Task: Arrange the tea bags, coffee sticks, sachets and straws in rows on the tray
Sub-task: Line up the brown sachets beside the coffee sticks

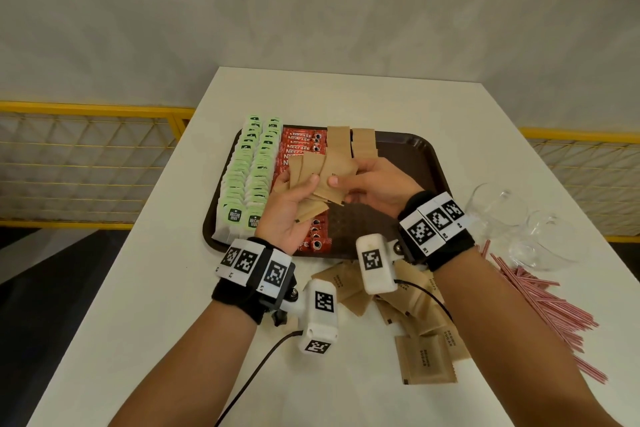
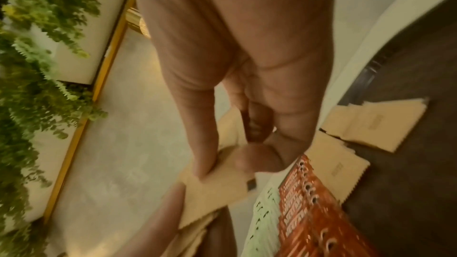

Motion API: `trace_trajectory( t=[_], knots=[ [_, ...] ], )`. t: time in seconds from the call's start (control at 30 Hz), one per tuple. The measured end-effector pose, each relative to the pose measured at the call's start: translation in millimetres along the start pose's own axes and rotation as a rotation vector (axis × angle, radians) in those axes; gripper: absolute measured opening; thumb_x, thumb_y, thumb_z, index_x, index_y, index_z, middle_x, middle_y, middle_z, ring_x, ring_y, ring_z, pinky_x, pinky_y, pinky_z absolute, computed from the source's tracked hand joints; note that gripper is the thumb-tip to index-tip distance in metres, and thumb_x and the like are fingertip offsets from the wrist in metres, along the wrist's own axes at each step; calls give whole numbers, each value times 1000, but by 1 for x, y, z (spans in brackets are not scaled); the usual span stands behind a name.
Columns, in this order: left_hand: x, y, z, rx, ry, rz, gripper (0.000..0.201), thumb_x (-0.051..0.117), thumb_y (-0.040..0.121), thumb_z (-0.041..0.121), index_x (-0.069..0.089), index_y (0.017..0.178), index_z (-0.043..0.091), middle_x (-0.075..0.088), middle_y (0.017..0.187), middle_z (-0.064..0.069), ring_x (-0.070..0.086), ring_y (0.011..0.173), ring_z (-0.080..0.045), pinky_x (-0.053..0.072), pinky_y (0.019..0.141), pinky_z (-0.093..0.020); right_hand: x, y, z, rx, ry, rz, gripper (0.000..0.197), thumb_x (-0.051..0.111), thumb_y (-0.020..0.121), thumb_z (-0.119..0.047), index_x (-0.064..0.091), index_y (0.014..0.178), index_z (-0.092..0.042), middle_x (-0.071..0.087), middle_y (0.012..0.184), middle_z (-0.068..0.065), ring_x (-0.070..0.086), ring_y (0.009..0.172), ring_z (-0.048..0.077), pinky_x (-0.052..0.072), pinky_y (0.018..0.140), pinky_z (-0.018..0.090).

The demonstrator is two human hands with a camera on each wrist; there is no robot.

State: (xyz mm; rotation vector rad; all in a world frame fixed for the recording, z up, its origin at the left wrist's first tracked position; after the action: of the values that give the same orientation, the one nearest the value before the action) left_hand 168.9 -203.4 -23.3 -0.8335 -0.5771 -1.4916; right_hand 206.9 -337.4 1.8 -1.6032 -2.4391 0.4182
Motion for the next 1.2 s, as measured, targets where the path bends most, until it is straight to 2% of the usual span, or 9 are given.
trace_trajectory(
  t=[0.13, 0.27, 0.37, 0.53, 0.7, 0.87, 1.0, 1.1, 1.2],
  knots=[
    [-4, -1, -1, -24, 33, 5, 24, 44, 95, 5, 56, 114, 10, 65, 106, -12, 64, 93, -22, 53, 82, -34, -3, -7, 1, 43, 43, -15, 15, 62, 86, -5, 62, 99, -11, 69, 90, 4, 67, 82, 17, 57, 71, 29],
    [-15, -1, 5, -35, 7, 183, 13, 48, 94, 12, 56, 104, 15, 64, 92, -8, 61, 77, -17, 54, 66, -28, -39, 2, -20, -3, 43, 234, 17, 63, 86, -5, 60, 102, -8, 66, 97, 8, 65, 87, 21, 57, 64, 30],
    [-24, -2, 10, -34, -49, 212, 17, 47, 95, 12, 54, 111, 10, 64, 90, -10, 62, 74, -18, 55, 61, -26, -62, 26, -18, 125, -77, 410, 13, 63, 86, -3, 59, 99, -6, 63, 93, 7, 62, 81, 19, 55, 60, 29],
    [-24, -7, 15, -63, -54, 216, 17, 45, 97, 13, 55, 110, 9, 65, 90, -13, 62, 78, -19, 55, 65, -26, -59, 65, 11, 296, -471, 378, 40, 75, 77, -14, 62, 113, -3, 64, 107, 10, 60, 104, 28, 51, 92, 44],
    [-25, -8, 19, -67, -60, 230, 16, 45, 97, 13, 55, 108, 7, 67, 83, -11, 63, 74, -17, 55, 62, -24, -49, 78, 12, 295, -622, 385, 49, 75, 78, -16, 56, 121, 0, 58, 103, 11, 57, 114, 32, 48, 96, 45],
    [-27, -8, 18, -69, -61, 237, 28, 44, 97, 13, 49, 123, 6, 62, 94, -12, 60, 81, -18, 56, 64, -24, -48, 80, 11, 310, -735, 433, 53, 72, 81, -18, 52, 126, -1, 60, 123, 14, 56, 115, 30, 45, 99, 42],
    [-25, -9, 18, -84, -62, 237, 15, 45, 97, 12, 54, 109, 9, 63, 93, -12, 61, 81, -19, 55, 65, -25, -49, 77, 11, 280, -683, 426, 61, 77, 76, -17, 50, 129, -2, 59, 124, 12, 56, 114, 29, 45, 98, 41],
    [-24, -10, 18, -86, -44, 229, 15, 45, 96, 13, 55, 107, 10, 66, 88, -12, 62, 79, -18, 55, 65, -25, -60, 71, 5, 268, -522, 425, 68, 81, 70, -15, 50, 129, -3, 63, 115, 9, 62, 102, 26, 51, 90, 41],
    [-22, -10, 18, -85, -47, 226, 16, 45, 97, 14, 55, 107, 9, 68, 83, -12, 63, 76, -18, 55, 64, -25, -77, 58, -5, 280, -329, 413, 59, 72, 77, -1, 48, 131, -1, 63, 96, 11, 65, 84, 22, 56, 80, 37]
  ],
)
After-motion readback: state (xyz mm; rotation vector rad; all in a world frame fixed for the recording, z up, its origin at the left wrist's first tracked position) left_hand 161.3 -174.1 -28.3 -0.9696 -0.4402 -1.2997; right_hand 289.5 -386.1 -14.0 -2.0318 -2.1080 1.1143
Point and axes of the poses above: each hand's wrist, its own y-axis towards the middle knuckle, its own x-axis out of the palm, z = x × y, the point moved 3 cm from there along y, towards the middle knuckle
